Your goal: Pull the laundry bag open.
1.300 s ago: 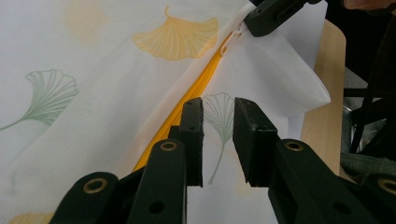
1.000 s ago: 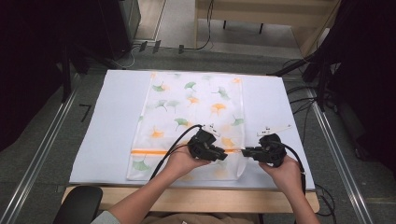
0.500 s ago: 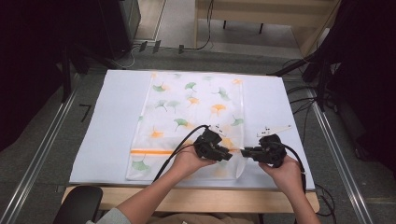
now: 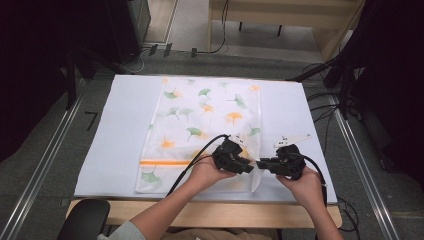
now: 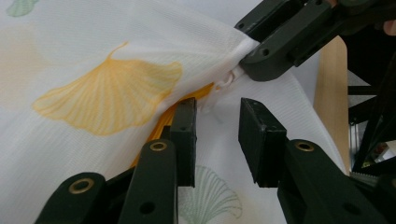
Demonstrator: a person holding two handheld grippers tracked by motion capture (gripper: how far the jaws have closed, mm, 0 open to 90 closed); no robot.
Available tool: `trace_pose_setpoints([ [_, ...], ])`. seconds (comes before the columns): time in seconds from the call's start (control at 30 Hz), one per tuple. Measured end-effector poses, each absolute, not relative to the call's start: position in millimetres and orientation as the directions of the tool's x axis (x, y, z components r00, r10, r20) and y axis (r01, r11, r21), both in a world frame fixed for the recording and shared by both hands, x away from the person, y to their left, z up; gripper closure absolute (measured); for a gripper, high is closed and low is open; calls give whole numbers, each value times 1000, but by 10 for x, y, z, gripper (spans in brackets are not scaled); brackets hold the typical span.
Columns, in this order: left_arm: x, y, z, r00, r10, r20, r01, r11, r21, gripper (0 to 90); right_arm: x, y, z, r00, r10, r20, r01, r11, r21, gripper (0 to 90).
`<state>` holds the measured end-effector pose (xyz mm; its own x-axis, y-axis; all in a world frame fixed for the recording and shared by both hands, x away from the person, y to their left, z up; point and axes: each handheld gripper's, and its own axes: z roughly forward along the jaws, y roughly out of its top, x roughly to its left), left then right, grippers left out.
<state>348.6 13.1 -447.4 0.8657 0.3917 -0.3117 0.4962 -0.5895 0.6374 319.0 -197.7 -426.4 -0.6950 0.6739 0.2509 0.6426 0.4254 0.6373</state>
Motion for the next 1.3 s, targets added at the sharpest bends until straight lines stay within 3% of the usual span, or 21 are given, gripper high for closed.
trace_pose_setpoints([
  [0.77,3506,63,-4458,848,410,-337,528,-586,615,898,3187,-1948,-4262,-700,671,243,637,434,637,850],
  [1.3,3545,99,-4451,831,428,-356,554,-584,593,900,3183,-1950,-4259,-702,668,247,637,434,637,850],
])
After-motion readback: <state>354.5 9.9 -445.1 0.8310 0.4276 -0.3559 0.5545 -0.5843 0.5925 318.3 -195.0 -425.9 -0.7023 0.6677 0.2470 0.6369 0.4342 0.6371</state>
